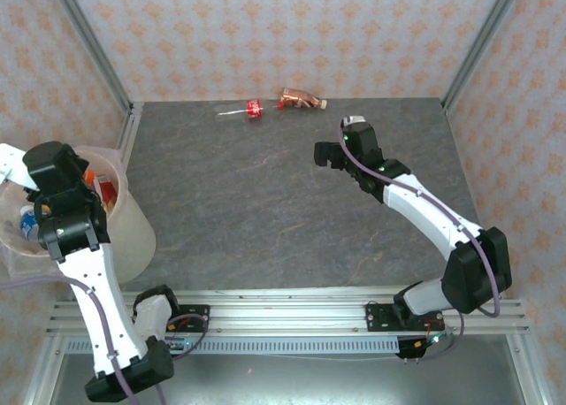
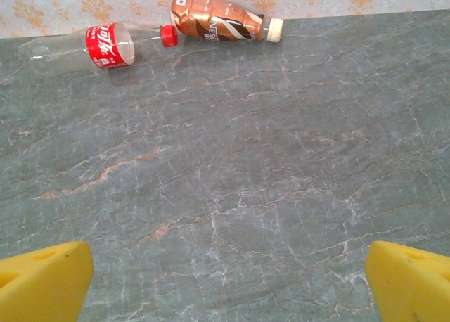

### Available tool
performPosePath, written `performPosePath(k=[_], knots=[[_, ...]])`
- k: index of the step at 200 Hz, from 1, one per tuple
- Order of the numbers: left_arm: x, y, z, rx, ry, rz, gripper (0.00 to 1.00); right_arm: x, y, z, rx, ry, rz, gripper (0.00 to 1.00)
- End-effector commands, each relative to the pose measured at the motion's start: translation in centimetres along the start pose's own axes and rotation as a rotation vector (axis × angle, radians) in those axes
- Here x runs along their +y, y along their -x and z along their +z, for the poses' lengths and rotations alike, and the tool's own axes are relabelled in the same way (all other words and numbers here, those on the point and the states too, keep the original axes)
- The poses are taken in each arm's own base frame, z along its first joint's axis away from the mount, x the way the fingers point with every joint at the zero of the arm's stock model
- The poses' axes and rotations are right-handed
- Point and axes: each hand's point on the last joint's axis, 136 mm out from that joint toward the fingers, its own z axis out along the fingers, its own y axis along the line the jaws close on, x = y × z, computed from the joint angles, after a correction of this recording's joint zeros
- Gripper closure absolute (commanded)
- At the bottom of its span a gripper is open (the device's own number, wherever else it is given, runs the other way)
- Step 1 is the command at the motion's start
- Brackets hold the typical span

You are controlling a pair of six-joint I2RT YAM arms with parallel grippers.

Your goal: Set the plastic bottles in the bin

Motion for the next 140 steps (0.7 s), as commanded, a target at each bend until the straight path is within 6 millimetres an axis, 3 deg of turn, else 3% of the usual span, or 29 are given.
performPosePath(k=[1,48,85,119,140], knots=[[1.5,0.2,1.7,-0.014,0.014,-0.171,0.62,0.1,0.9,-0.2,-0.008,-0.012,0.015,0.01],[7.1,-0.4,4.5,-0.058,0.139,-0.434,0.61,-0.1,0.5,-0.2,0.006,-0.020,0.019,0.01],[9.1,0.0,4.8,-0.101,0.237,-0.427,0.56,-0.2,0.2,-0.2,0.013,-0.023,0.023,0.01],[10.6,-0.8,5.2,-0.063,0.354,-0.384,0.47,-0.1,-0.1,0.2,0.019,-0.021,0.039,0.01],[10.4,-0.6,5.3,-0.018,0.379,-0.344,0.29,0.0,-0.2,0.3,0.025,-0.015,0.047,0.01]])
